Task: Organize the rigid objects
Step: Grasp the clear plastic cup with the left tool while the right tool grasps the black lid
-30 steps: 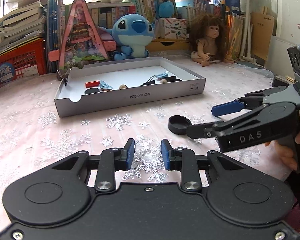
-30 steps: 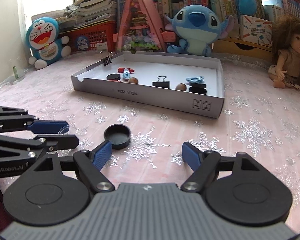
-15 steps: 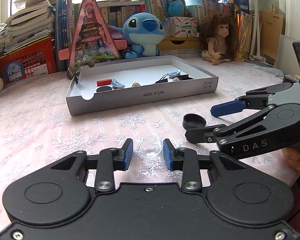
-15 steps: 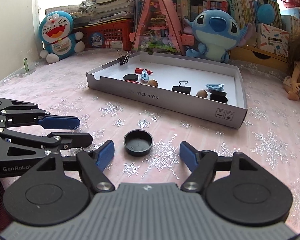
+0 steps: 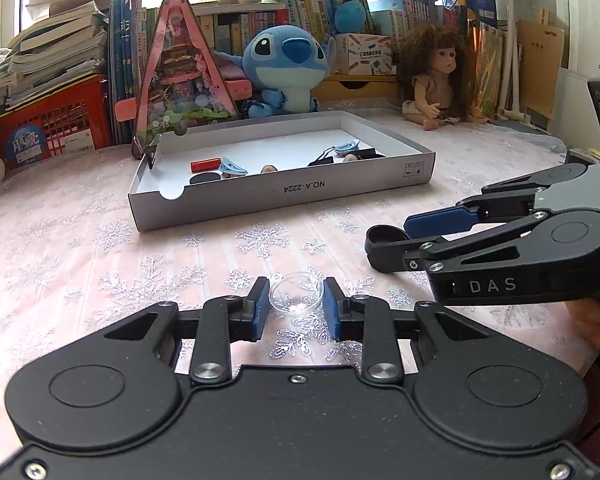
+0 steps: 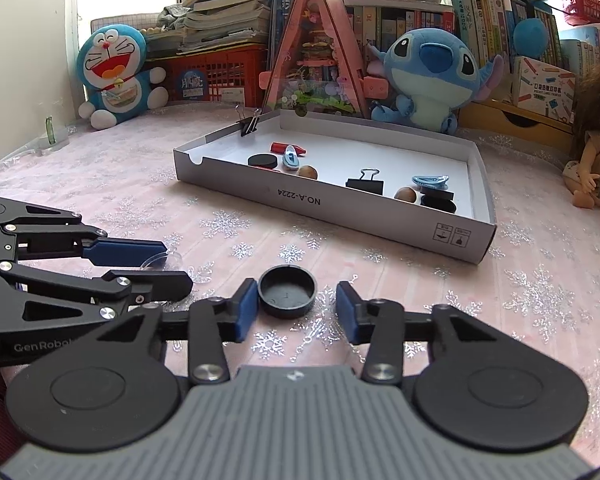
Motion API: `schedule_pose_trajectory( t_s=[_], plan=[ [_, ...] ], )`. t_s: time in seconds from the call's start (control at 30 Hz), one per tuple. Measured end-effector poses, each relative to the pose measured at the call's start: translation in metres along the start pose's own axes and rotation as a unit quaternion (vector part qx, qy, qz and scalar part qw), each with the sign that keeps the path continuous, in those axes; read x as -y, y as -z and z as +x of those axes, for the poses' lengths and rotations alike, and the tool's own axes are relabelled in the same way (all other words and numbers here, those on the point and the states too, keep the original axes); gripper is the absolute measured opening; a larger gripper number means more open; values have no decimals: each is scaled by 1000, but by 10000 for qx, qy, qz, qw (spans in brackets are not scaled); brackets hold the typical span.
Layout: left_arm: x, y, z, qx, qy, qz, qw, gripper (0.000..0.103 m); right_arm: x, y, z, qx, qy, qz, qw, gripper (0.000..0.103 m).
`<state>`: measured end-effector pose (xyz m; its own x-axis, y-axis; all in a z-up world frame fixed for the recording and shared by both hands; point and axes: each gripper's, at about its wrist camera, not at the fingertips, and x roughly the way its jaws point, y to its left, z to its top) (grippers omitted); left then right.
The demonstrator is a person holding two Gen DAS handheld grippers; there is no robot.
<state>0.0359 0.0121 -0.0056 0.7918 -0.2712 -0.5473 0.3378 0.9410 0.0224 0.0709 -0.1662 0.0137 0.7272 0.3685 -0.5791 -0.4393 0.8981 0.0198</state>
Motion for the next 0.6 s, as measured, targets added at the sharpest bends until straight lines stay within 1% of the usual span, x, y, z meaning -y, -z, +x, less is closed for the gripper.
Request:
schedule_pose_trajectory(
  t_s=[0.27,0.6],
  plan=[
    [-4,-3,3,-13,-45,-128,9999,27,-1,1,-1,40,72,1,10000,37],
    [-5,-9,5,2,-88,-231,9997,27,0,0,-4,80,155,75,9998,37]
  ],
)
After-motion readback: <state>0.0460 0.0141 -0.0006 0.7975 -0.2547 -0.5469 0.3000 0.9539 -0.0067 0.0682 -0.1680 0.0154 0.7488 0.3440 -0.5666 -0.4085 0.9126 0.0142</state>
